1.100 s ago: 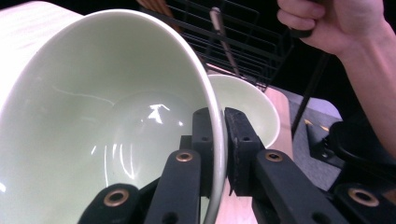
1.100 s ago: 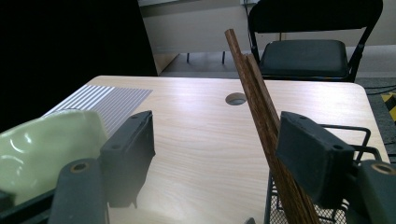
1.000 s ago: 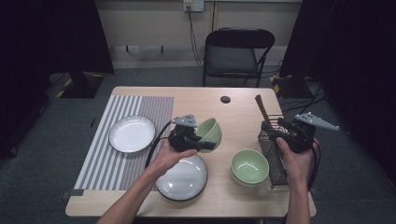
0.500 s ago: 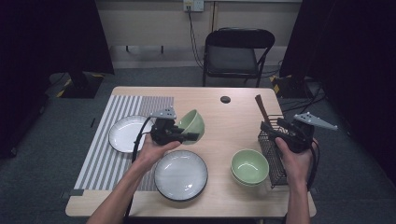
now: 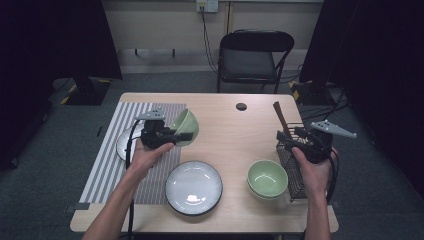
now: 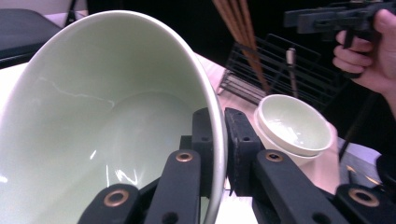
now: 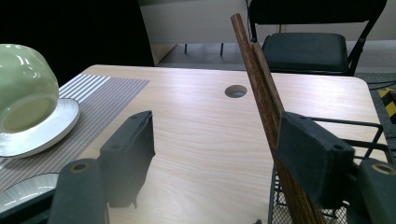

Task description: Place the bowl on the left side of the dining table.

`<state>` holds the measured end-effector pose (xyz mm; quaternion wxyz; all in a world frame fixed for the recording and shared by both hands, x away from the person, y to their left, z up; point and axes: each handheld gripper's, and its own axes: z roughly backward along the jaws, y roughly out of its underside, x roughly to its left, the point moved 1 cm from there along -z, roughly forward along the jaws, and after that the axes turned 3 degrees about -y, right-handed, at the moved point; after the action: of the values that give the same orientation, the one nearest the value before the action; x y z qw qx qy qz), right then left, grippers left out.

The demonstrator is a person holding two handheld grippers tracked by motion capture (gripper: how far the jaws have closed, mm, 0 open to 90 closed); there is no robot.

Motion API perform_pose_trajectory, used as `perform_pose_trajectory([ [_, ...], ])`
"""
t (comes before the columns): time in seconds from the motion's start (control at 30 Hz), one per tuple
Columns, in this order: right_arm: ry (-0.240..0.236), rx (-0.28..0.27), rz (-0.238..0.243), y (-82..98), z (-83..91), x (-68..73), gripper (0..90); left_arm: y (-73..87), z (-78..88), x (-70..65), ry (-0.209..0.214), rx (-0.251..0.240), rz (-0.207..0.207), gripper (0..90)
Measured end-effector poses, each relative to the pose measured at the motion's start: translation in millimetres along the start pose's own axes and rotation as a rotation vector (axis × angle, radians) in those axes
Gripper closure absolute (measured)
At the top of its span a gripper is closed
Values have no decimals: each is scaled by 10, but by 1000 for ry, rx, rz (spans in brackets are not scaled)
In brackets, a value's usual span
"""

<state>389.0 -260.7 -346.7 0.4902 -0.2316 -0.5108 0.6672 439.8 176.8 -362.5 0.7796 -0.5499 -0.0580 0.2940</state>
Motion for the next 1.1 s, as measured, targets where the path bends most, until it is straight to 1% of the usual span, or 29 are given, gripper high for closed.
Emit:
perform_pose_trajectory([
  [0.1, -1, 3, 4, 3, -11, 5, 274, 20, 39, 70, -15, 2, 10, 836],
  [0.17, 1, 3, 4, 2, -11, 9, 274, 40, 59, 116, -41, 9, 13, 836],
  [0.3, 1, 1, 0, 0, -1, 1, 272, 75, 98, 220, -76, 21, 41, 836],
  [0.4, 4, 0, -6, 2, 3, -12, 267, 104, 155, 300, -112, 28, 46, 836],
  [0.43, 5, 0, -7, 2, 4, -15, 265, 113, 169, 320, -115, 28, 48, 836],
  [0.57, 5, 0, -9, 5, 4, -16, 263, 150, 259, 422, -163, 31, 68, 836],
  [0.7, 4, 4, -6, 5, -8, -9, 264, 193, 349, 495, -182, 33, 91, 836],
  [0.77, 4, 5, -3, 3, -10, -2, 263, 226, 400, 527, -198, 31, 96, 836],
  [0.83, 2, 4, -1, 0, -5, 0, 264, 264, 443, 568, -212, 28, 109, 836],
  [1.0, 4, 0, -4, -6, 9, -3, 263, 352, 522, 664, -265, 34, 133, 836],
  [1.07, 6, 0, -5, -5, 11, -8, 263, 382, 553, 699, -281, 31, 156, 836],
  [1.1, 7, 1, -6, -4, 11, -10, 263, 390, 561, 712, -284, 32, 161, 836],
])
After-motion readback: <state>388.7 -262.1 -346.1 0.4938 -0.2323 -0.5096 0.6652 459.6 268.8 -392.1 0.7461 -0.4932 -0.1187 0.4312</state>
